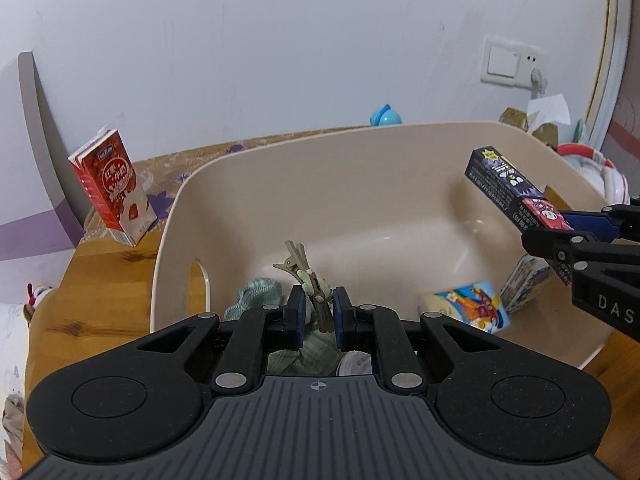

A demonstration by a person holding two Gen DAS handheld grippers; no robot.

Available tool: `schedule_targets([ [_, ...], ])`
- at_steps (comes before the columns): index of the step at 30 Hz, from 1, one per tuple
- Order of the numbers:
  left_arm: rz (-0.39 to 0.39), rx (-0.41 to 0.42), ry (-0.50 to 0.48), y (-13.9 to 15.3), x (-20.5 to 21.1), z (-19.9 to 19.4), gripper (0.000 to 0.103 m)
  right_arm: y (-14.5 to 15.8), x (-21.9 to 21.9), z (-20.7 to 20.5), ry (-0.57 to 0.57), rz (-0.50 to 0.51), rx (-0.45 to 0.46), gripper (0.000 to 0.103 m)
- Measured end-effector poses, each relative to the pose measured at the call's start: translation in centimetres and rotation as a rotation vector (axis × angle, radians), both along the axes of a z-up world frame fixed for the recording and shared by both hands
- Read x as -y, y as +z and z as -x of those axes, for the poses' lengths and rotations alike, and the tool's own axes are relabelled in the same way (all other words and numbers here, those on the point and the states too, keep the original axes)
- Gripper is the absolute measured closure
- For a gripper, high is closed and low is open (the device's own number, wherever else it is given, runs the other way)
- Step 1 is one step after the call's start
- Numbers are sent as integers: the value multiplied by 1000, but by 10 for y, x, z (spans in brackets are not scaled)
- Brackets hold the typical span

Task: Organize objects
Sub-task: 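Carry both items into the basket and open both tools to release them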

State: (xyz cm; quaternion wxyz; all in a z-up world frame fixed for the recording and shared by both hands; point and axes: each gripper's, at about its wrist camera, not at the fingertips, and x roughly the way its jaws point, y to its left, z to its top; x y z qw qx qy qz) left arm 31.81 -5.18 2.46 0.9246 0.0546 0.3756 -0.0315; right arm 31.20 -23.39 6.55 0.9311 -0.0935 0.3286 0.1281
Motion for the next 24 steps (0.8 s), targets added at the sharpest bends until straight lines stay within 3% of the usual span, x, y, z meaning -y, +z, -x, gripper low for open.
schedule_targets([
  [11, -15, -39, -3, -7, 3, -1, 89, -15, -9, -3, 11, 80, -54, 79],
  [15, -21, -35, 5, -7, 2, 1, 89, -12, -9, -1, 10, 79, -45, 66],
  [17, -8, -26, 8, -5, 1, 3, 82, -11, -9, 1, 10, 75, -34, 59],
  [19, -2, -14, 14, -2, 0, 5, 62, -8, -9, 5, 6, 70, -17, 55],
  [24, -1, 50, 8, 14, 3, 19, 41, 3, -6, 16, -9, 47, 33, 39],
])
